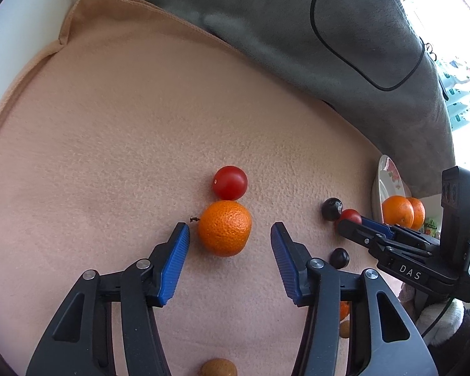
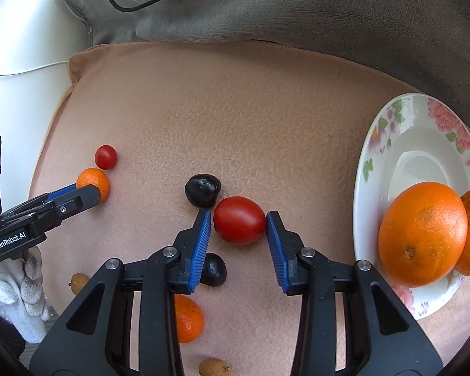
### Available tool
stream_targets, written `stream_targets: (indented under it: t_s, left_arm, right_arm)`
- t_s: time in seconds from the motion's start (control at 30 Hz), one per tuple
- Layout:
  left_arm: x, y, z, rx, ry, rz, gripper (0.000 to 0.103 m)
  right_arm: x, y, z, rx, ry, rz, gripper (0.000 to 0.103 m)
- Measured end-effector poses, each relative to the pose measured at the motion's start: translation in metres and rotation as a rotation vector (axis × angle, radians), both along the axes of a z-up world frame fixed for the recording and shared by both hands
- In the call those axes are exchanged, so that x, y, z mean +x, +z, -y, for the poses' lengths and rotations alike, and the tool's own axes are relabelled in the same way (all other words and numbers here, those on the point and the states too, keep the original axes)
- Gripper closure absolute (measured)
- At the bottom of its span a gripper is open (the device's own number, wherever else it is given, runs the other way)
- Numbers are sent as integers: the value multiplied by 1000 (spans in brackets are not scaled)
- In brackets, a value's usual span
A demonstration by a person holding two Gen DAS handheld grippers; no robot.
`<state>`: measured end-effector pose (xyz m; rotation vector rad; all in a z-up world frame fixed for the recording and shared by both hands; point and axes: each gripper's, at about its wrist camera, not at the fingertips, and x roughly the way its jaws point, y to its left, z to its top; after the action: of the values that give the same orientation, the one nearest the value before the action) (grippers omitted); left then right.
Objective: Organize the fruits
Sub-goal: 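Close the right gripper on the red tomato while the left gripper closes on a small mandarin, then carry the tomato and mandarin in both grippers over the white floral bowl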
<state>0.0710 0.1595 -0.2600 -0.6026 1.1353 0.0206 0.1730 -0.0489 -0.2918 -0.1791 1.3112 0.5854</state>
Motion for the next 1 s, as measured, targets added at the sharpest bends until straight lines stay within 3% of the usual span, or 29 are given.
stream_targets:
  t_s: [0.17,0.3,1.0]
  left_arm:
    - [1,-2,-1,-7,6,-2,58]
    - [1,-3,-2,-1,10,-3,70]
    - [-4,17,-8,-6,17,35,70]
  right_arm:
    - [0,0,4,5,2,-1,67]
    - [1,0,5,7,3,-1,68]
    - [1,26,16,60,-1,28,68]
